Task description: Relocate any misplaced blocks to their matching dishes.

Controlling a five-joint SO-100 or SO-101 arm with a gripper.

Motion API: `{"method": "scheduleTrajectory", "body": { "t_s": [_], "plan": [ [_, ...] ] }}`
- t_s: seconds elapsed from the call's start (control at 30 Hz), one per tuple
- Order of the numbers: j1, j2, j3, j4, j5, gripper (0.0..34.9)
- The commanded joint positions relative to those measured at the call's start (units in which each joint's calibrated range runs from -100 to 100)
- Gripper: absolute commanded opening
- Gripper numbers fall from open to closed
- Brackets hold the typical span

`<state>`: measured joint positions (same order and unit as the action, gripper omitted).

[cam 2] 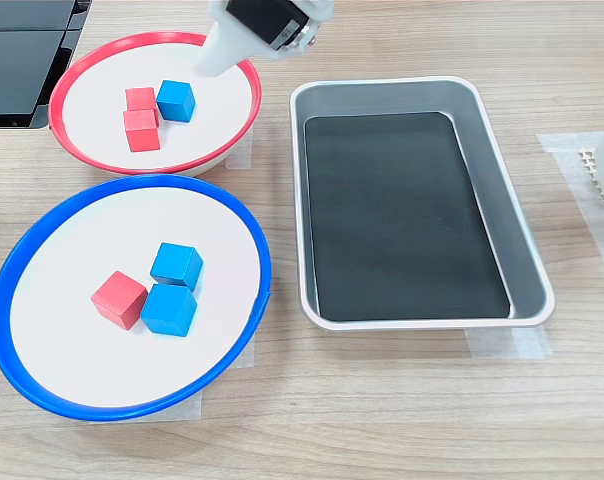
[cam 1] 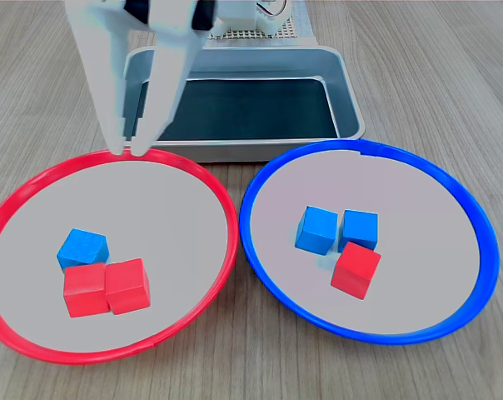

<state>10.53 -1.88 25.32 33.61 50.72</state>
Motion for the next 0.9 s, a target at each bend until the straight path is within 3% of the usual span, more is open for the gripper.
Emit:
{"method": "scheduleTrajectory", "body": {
  "t_s": [0.0, 0.2, 0.63, 0.87],
  "plan": [
    [2.8, 2.4, -9.3, 6.2, 2.5, 0.3],
    [4.6, 10.1, -24.4, 17.7, 3.6, 0.7],
    [5.0, 26.8, -52.0, 32.3, 2.4, 10.1],
    [5.8, 35.6, -65.7, 38.2, 4.3, 11.5]
  ]
}}
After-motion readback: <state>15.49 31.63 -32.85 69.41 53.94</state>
